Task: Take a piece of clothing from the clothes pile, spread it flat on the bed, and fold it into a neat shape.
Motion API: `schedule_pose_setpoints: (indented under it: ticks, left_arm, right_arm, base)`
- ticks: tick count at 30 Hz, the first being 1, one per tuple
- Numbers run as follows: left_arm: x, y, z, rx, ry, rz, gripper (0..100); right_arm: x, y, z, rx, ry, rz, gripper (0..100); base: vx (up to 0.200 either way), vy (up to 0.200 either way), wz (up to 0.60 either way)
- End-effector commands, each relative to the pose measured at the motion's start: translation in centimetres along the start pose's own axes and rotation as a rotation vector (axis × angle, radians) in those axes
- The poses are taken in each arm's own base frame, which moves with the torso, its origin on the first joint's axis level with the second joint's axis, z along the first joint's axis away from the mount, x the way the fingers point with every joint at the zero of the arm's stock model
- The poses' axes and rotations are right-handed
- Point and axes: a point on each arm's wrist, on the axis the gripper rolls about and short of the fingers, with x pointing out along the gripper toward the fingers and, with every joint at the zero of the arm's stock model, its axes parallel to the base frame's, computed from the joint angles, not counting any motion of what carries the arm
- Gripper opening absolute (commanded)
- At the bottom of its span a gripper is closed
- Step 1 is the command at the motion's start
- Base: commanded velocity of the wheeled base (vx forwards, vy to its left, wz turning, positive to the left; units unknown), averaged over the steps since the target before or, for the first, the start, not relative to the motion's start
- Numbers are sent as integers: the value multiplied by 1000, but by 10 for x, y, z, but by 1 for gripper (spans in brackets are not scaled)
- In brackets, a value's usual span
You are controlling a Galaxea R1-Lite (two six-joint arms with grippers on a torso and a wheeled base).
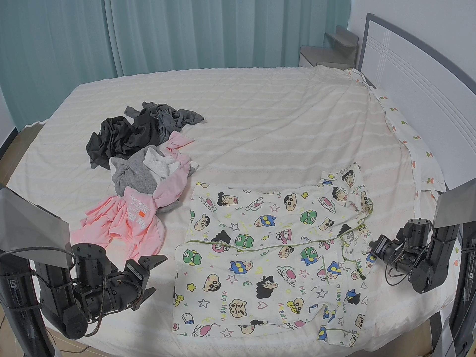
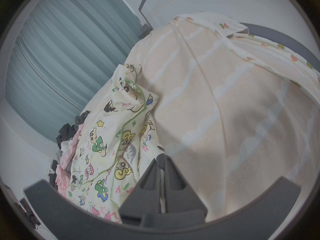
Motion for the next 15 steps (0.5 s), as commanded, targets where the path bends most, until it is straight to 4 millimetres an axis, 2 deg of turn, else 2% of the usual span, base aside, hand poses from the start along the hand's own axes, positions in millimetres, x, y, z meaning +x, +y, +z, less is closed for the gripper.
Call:
schedule_pose_setpoints:
  ticks: [1,11,15]
  left_arm:
    - [1,-1,0,2,-4,-13,100]
    - [1,-1,0,2,-5,-13,100]
    - [1,-1,0,2,-5,-13,100]
  right_arm:
    - [-1,-2,3,3,-22,-23,0]
    - [-3,-24,20,-47,-114,-145,0]
    - [-5,-27,24,-68,-124,-161,0]
  base:
    - [0,0,0]
    - [0,0,0]
    - [0,0,0]
